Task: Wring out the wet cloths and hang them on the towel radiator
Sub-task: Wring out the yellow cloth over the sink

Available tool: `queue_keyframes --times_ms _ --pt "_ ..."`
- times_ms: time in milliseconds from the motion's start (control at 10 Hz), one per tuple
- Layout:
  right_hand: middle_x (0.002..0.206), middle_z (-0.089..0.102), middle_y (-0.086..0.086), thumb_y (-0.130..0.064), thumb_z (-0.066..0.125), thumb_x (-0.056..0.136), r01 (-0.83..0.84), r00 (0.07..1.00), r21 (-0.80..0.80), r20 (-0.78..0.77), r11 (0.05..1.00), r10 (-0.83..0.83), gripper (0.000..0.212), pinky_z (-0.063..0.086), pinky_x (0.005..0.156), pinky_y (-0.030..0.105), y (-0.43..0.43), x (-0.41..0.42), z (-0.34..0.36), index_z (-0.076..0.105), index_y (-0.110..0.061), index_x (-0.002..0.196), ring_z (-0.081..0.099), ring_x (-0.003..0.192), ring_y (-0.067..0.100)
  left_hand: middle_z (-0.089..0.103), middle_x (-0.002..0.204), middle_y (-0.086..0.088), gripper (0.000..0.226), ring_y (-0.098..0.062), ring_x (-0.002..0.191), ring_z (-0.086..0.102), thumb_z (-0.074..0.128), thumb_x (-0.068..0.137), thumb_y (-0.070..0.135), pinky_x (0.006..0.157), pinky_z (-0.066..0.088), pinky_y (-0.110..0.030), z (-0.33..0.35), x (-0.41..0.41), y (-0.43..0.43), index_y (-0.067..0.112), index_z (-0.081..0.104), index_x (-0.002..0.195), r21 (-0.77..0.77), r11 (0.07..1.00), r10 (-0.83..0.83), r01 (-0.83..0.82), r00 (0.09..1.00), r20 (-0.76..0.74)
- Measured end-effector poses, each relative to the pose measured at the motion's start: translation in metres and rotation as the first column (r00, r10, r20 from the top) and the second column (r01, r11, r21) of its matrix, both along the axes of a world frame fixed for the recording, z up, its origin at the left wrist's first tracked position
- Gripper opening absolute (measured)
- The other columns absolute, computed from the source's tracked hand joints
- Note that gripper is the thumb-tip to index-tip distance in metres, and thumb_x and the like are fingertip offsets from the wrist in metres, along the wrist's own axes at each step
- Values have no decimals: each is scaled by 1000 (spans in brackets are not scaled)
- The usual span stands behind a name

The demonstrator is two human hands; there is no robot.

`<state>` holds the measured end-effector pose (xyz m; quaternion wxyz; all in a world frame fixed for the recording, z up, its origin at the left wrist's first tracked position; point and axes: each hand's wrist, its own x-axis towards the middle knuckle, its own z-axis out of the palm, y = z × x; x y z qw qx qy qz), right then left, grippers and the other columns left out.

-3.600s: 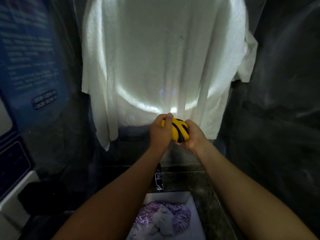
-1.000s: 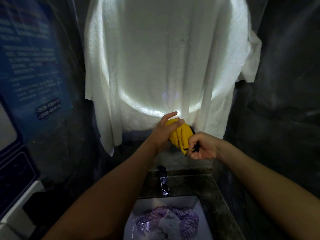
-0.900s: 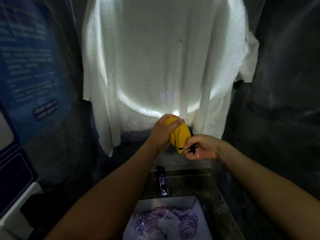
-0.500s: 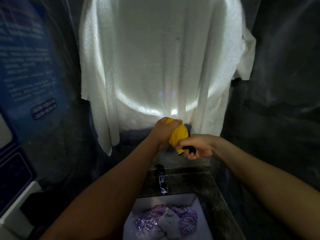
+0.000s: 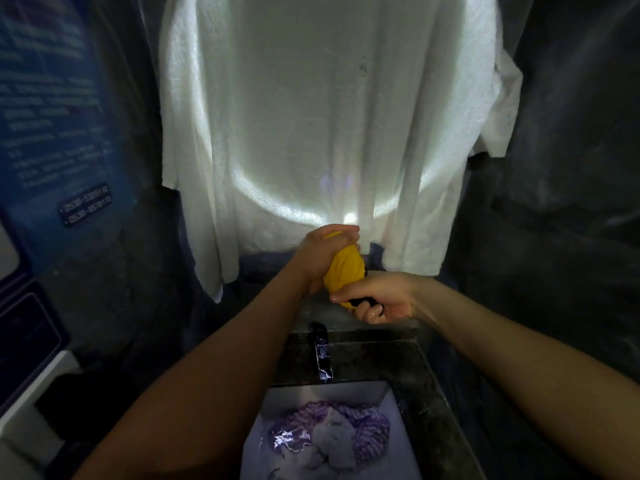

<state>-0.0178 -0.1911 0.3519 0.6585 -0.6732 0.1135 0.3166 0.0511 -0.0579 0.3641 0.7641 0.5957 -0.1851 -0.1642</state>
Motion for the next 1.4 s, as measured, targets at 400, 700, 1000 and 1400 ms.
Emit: queue_keyframes --times_ms 400,700,1000,1400 --pt "45 39 2 -20 60 93 83 996 -660 83 747 -37 32 24 43 20 26 13 -2 41 -17 68 30 35 12 66 110 -18 29 -33 101 61 54 93 19 80 50 -36 -18 11 -24 1 65 113 366 852 373 -373 925 73" --pt "61 38 3 -29 59 92 131 991 -790 85 599 -105 28 29 45 19 40 34 -36 43 -20 71 31 45 15 64 115 -20 32 -36 107 63 56 91 19 82 48 -36 -30 6 -31 0 55 117 494 730 373 -472 881 290" --pt "65 63 5 -33 70 80 183 948 -822 293 540 126 19 41 40 19 28 15 -40 63 -17 73 52 41 17 66 110 -20 16 -35 106 63 53 93 15 86 49 -35 -41 2 -21 6 61 105 478 777 392 -410 909 143" --pt "53 56 4 -24 69 83 142 940 -841 279 523 194 21 40 47 21 29 -8 6 57 -14 69 49 45 16 55 78 -11 14 -27 86 55 53 95 10 70 43 -30 -21 5 -27 3 56 83 235 899 398 -370 913 -84"
